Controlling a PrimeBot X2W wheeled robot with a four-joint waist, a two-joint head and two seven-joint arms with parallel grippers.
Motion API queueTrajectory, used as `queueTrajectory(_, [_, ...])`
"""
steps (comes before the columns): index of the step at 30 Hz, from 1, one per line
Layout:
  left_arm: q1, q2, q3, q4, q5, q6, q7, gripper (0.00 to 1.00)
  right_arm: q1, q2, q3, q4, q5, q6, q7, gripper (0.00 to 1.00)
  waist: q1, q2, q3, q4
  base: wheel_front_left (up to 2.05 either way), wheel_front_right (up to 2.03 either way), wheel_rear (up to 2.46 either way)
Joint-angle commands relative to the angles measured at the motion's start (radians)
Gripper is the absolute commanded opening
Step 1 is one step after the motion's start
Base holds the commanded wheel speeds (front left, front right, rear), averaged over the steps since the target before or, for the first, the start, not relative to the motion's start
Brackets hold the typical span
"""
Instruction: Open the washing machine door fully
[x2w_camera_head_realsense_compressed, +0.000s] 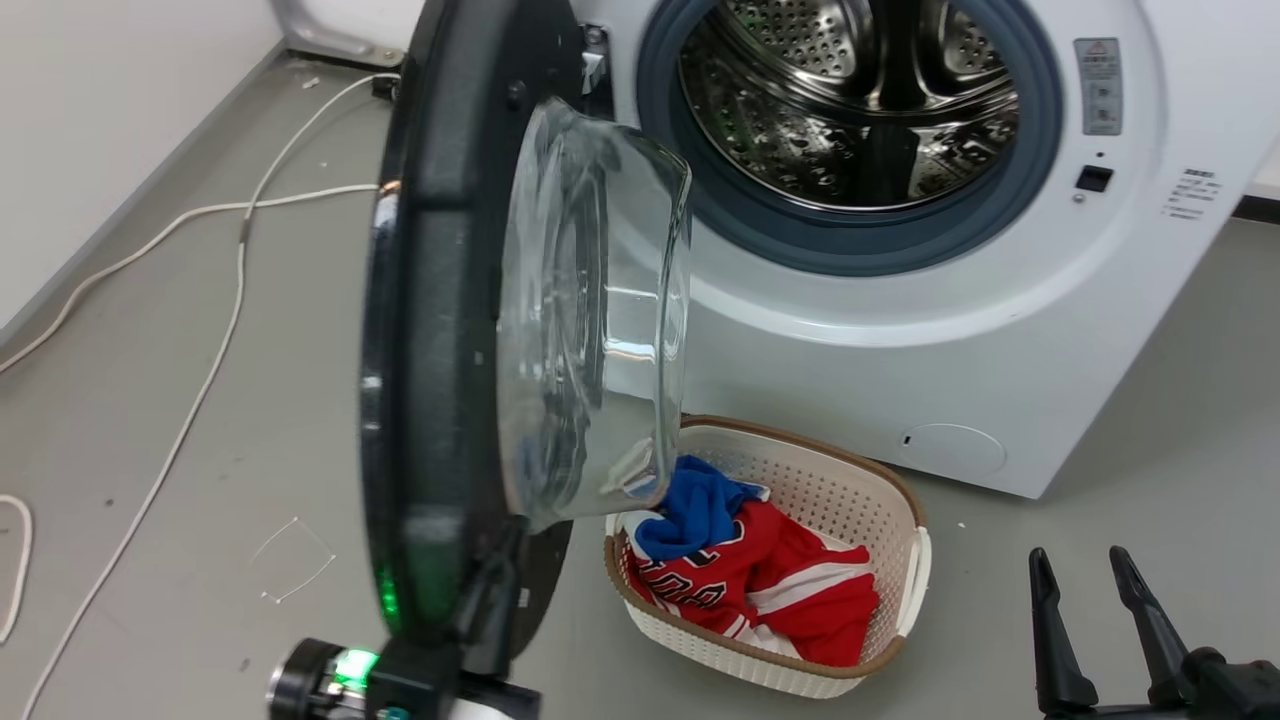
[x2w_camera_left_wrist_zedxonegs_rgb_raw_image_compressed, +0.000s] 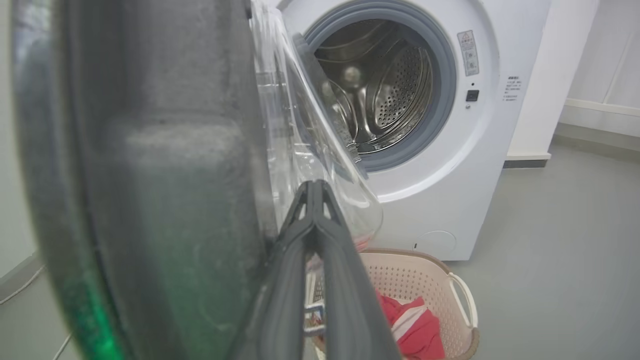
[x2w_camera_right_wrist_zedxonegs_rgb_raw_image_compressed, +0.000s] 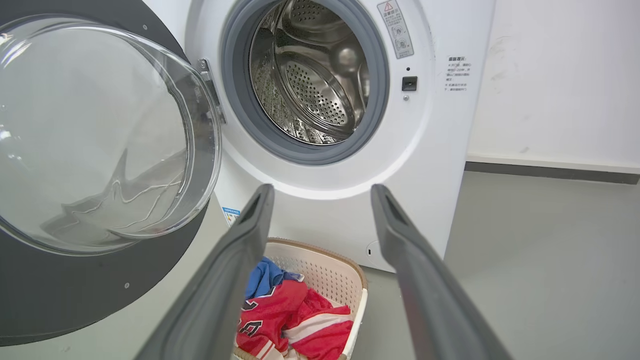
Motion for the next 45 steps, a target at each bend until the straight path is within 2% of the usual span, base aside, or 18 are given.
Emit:
queueTrajectory(1, [-0.011, 0.015, 0.029, 0.005, -0.009, 0.01, 0.003, 0.0, -0.007, 0.002, 0.001, 0.0, -0.003, 0.0, -0.002, 1.0, 0.0, 0.0, 0.008, 0.012, 0.0, 0.0, 0.0])
queueTrajectory(12, [-0.074, 0.049, 0.295, 0.056, -0.071, 0.038, 0.002, 0.0, -0.04, 0.002, -0.007, -0.003, -0.033, 0.0, -0.002, 1.0, 0.0, 0.0, 0.055, 0.006, 0.0, 0.0, 0.0])
queueTrajectory(22, [-0.17, 0.052, 0.508, 0.138, -0.09, 0.023, 0.002, 0.0, -0.076, 0.002, -0.011, -0.014, -0.059, 0.0, -0.002, 1.0, 0.0, 0.0, 0.128, -0.018, 0.0, 0.0, 0.0])
queueTrajectory(27, [-0.221, 0.043, 0.591, 0.164, -0.086, 0.02, 0.002, 0.0, -0.097, 0.002, -0.015, -0.018, -0.076, 0.0, -0.002, 1.0, 0.0, 0.0, 0.17, -0.031, 0.0, 0.0, 0.0])
queueTrajectory(37, [-0.331, 0.071, 0.737, 0.245, -0.089, -0.007, 0.003, 0.0, -0.139, 0.002, -0.012, -0.026, -0.097, 0.0, -0.002, 1.0, 0.0, 0.0, 0.235, -0.06, 0.0, 0.0, 0.0])
queueTrajectory(45, [-0.386, 0.088, 0.813, 0.303, -0.076, -0.028, 0.003, 0.0, -0.151, 0.002, -0.015, -0.029, -0.101, 0.0, -0.002, 1.0, 0.0, 0.0, 0.258, -0.079, 0.0, 0.0, 0.0])
